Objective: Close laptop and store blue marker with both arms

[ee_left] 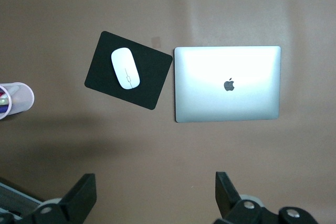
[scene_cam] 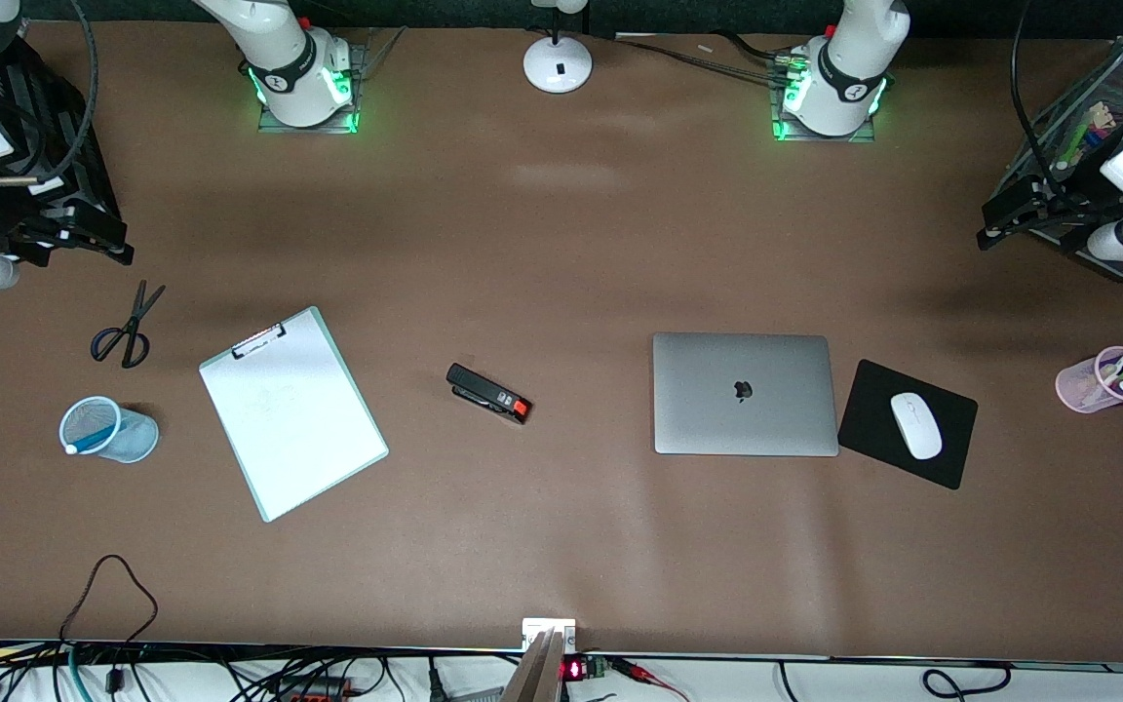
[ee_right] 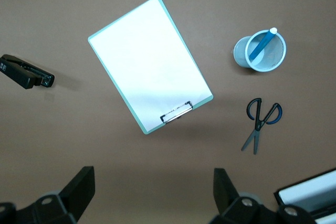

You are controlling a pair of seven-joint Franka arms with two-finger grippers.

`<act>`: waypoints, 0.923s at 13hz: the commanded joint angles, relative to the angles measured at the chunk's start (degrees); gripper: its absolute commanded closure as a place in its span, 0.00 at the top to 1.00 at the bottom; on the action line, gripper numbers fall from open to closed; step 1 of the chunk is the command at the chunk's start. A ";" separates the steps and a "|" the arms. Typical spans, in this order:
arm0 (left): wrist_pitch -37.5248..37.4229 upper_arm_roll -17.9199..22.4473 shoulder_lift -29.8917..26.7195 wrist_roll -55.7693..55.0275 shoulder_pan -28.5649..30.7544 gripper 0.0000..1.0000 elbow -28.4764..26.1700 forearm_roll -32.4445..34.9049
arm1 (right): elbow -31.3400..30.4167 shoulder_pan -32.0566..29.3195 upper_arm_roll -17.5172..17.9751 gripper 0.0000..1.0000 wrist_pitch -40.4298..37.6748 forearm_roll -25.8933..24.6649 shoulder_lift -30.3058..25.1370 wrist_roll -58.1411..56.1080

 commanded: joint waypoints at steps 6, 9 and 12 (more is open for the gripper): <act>-2.02 -2.06 3.20 0.71 0.66 1.00 3.09 1.25 | -6.66 0.02 0.40 1.00 3.03 -0.13 -5.58 9.48; -2.10 -2.52 4.00 3.51 0.75 1.00 3.79 1.07 | -6.05 -0.07 0.40 1.00 2.95 -0.22 -5.23 8.89; -2.10 -2.43 3.92 4.84 1.28 1.00 3.97 0.81 | -6.04 0.02 0.40 1.00 2.86 -0.31 -5.32 8.80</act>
